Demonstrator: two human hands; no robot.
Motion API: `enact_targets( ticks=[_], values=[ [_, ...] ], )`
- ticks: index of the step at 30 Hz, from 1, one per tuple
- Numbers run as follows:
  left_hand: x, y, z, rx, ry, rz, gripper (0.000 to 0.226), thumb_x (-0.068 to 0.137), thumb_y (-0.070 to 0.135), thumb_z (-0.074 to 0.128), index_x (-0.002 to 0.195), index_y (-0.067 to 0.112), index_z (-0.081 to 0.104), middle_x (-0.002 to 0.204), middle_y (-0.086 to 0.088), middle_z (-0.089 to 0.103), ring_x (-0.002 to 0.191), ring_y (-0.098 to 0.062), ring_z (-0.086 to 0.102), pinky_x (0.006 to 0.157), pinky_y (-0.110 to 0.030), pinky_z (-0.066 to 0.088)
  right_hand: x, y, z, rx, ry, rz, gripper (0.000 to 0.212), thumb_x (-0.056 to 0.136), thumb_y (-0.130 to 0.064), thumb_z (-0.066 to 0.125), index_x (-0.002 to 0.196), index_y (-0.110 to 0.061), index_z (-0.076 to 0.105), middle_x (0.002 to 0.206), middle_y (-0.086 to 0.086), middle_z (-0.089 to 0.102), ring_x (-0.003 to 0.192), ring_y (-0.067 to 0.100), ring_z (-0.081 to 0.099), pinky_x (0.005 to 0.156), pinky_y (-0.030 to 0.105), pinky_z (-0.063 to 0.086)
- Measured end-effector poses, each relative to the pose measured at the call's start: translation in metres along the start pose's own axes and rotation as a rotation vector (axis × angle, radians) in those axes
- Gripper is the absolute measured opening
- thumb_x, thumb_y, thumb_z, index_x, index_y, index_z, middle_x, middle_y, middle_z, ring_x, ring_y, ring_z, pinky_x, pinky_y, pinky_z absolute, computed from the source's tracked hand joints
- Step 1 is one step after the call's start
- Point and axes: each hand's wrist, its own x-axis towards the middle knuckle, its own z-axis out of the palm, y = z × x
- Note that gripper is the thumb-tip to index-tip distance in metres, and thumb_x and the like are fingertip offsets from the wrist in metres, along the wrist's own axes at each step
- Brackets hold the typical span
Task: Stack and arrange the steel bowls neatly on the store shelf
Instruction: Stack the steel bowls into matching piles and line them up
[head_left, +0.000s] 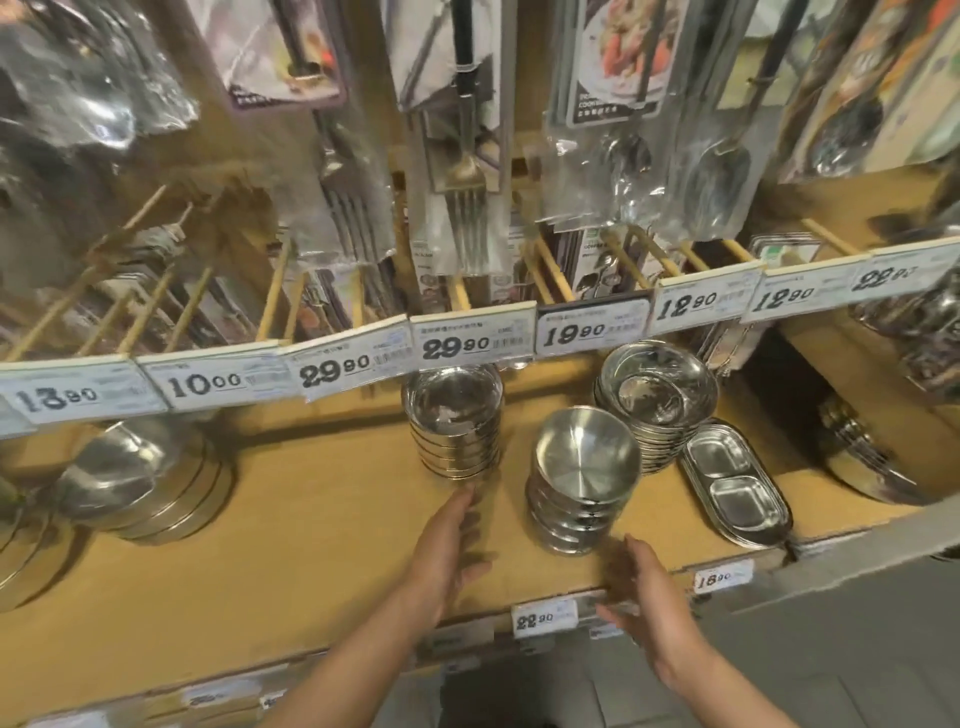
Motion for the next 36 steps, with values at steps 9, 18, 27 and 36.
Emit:
enact_targets(
  ticks=[9,18,27,36],
  values=[
    [-0.004,0.022,-0.090,0.033,0.023,0.023,0.042,0.099,0.048,0.053,0.126,0.018,0.061,0.129,-0.007,0.061,0.122,-0.029,0.060,0.090,-0.042,0.057,-0.032,0.041,0.114,0.005,-0.052,-0.088,0.034,0.102,-0.035,0.044,0.115,-0.021,0.072,0.113,0.001,0.074,0.108,0.018,0.067,0.093,0.041,0.057],
    [0.040,0.055,-0.086,0.018,-0.040,0.199,0.051,0.101,0.047,0.049,0.148,0.031,0.041,0.147,0.007,0.044,0.128,-0.015,0.045,0.108,-0.046,0.044,0.027,-0.012,0.185,0.037,-0.009,-0.441,0.035,0.096,-0.057,0.032,0.119,-0.070,0.055,0.125,-0.043,0.057,0.131,0.004,0.048,0.116,0.037,0.032],
    [0.074,0.048,-0.078,-0.066,-0.193,0.235,0.062,0.089,0.065,0.046,0.147,0.045,0.037,0.138,0.022,0.038,0.128,-0.007,0.030,0.106,-0.050,0.029,0.082,-0.016,0.195,0.214,-0.038,-0.509,0.064,0.099,-0.063,0.031,0.149,-0.026,0.046,0.150,-0.004,0.052,0.142,0.016,0.042,0.122,0.048,0.024],
    [0.073,0.059,-0.108,-0.042,-0.222,0.222,0.040,0.098,0.064,0.037,0.110,0.047,0.072,0.107,0.024,0.074,0.109,-0.004,0.067,0.109,-0.052,0.040,0.057,0.009,0.212,0.159,-0.068,-0.461,0.044,0.084,-0.072,0.048,0.122,-0.052,0.057,0.129,-0.012,0.063,0.127,0.015,0.055,0.099,0.045,0.048]
  ],
)
